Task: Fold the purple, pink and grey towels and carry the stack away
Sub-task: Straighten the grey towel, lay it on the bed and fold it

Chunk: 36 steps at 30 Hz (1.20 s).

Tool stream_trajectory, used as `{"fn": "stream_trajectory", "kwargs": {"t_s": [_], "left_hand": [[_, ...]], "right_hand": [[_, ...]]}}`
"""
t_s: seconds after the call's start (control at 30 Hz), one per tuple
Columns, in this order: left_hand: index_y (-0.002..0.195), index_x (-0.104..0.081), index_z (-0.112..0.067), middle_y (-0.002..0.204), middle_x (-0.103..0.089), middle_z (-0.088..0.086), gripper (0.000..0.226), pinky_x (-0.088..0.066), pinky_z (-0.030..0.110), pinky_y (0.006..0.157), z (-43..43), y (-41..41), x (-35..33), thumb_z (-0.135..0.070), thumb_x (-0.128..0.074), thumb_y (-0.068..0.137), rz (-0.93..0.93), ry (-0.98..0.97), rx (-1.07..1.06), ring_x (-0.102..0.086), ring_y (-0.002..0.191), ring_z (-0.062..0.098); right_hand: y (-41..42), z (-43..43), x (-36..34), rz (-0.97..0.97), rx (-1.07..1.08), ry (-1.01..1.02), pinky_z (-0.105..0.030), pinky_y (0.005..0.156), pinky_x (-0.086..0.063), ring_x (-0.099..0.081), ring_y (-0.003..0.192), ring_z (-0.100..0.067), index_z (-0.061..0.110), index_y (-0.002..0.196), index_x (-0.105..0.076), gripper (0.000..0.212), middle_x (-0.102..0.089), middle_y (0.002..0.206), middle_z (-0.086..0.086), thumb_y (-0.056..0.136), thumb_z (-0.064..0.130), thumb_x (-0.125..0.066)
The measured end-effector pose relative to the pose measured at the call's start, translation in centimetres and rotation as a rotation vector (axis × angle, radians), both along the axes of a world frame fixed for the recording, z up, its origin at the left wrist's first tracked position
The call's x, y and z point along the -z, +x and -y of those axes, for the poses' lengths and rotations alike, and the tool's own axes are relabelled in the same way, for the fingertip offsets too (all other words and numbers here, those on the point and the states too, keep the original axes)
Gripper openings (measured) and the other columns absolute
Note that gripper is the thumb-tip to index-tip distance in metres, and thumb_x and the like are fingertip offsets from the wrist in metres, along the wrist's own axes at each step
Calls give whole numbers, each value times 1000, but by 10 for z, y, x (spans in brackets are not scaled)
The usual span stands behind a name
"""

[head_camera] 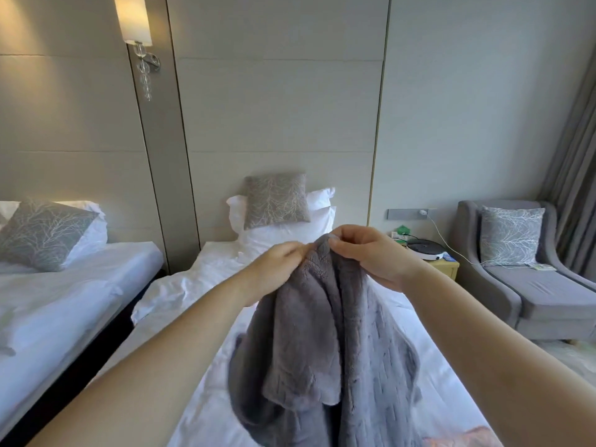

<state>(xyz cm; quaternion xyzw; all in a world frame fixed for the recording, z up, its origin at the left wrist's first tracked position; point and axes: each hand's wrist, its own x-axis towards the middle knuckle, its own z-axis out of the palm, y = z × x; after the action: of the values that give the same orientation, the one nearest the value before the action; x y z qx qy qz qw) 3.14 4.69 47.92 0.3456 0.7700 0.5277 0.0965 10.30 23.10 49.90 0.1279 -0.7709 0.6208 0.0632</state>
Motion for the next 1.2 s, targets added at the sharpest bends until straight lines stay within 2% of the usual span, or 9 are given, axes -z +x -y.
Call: {"fn": "stream_trajectory", "kwargs": {"t_s": [0.2, 0.33, 0.5, 0.6, 0.73, 0.83, 0.93, 1.07, 1.2], "left_hand": [[73, -65, -29, 67, -56, -18, 26, -37, 6, 65, -7, -11, -23, -28, -53, 96, -238, 126, -96, -50, 64, -8], [83, -65, -23, 79, -60, -6, 17, -36, 4, 67, -2, -23, -39, -26, -54, 96, -329, 180, -272, -51, 72, -4], [92, -66, -17, 83, -61, -4, 19, -39, 15, 63, 13, -36, -43, -30, -53, 96, -357, 211, -464, -52, 77, 8], [89, -63, -19, 78, -60, -5, 20, -38, 20, 64, 26, -44, -36, -33, -51, 96, -342, 183, -535, -52, 75, 11], [102, -62, -19, 113, -63, 5, 20, -46, 31, 85, 41, -53, -18, -35, -52, 94, -334, -167, -628, -57, 103, 25], [136, -48, -19, 139, -46, -2, 52, -35, 34, 109, 25, -38, 1, -43, -58, 91, -355, -325, -329, -45, 129, 19], [139, -40, -28, 128, -50, -18, 54, -35, 10, 95, 2, -11, 24, -51, -50, 91, -152, -274, 37, -44, 128, 6], [101, -66, -40, 101, -66, -21, 20, -44, 17, 88, -1, -2, 45, -48, -50, 93, -3, -274, 132, -59, 99, -4], [65, -64, -40, 63, -55, -24, 35, -38, 13, 64, -5, 5, 46, -40, -48, 97, 46, -247, 219, -49, 61, -5]], "right_hand": [[11, -19, 32, 61, -30, 140, -28, 77, -53, -63, 82, -15, 20, 82, -65, 7, -65, 84, 0, 81, 21, -73], [19, -32, 51, 171, -25, 222, -39, 93, -53, -67, 101, -25, 16, 99, -70, 36, -71, 106, -10, 70, 35, -79], [25, -44, 76, 226, 58, 348, -40, 81, -49, -60, 80, -20, 3, 90, -66, 57, -63, 83, -6, 68, 54, -77], [27, -44, 84, 148, 173, 256, -38, 68, -42, -49, 71, -20, -3, 81, -58, 45, -50, 74, -7, 81, 40, -71], [24, -37, 57, -18, 252, 281, -30, 62, -28, -38, 63, -15, 19, 67, -55, 27, -38, 67, -1, 88, 32, -64], [18, -22, 36, -42, 166, 425, -24, 58, -31, -41, 62, -11, 13, 74, -55, 28, -43, 67, 2, 89, 35, -61], [11, -8, 32, -10, 122, 542, -10, 52, -31, -40, 55, -2, 9, 82, -60, 28, -44, 64, 8, 90, 36, -60], [11, -8, 47, 72, 49, 551, -10, 49, -29, -37, 52, -1, 22, 76, -62, 18, -42, 57, 16, 90, 34, -62], [15, -15, 49, 83, 46, 540, -6, 56, -34, -49, 61, 3, 31, 83, -70, 6, -57, 67, 17, 83, 37, -69]]}}
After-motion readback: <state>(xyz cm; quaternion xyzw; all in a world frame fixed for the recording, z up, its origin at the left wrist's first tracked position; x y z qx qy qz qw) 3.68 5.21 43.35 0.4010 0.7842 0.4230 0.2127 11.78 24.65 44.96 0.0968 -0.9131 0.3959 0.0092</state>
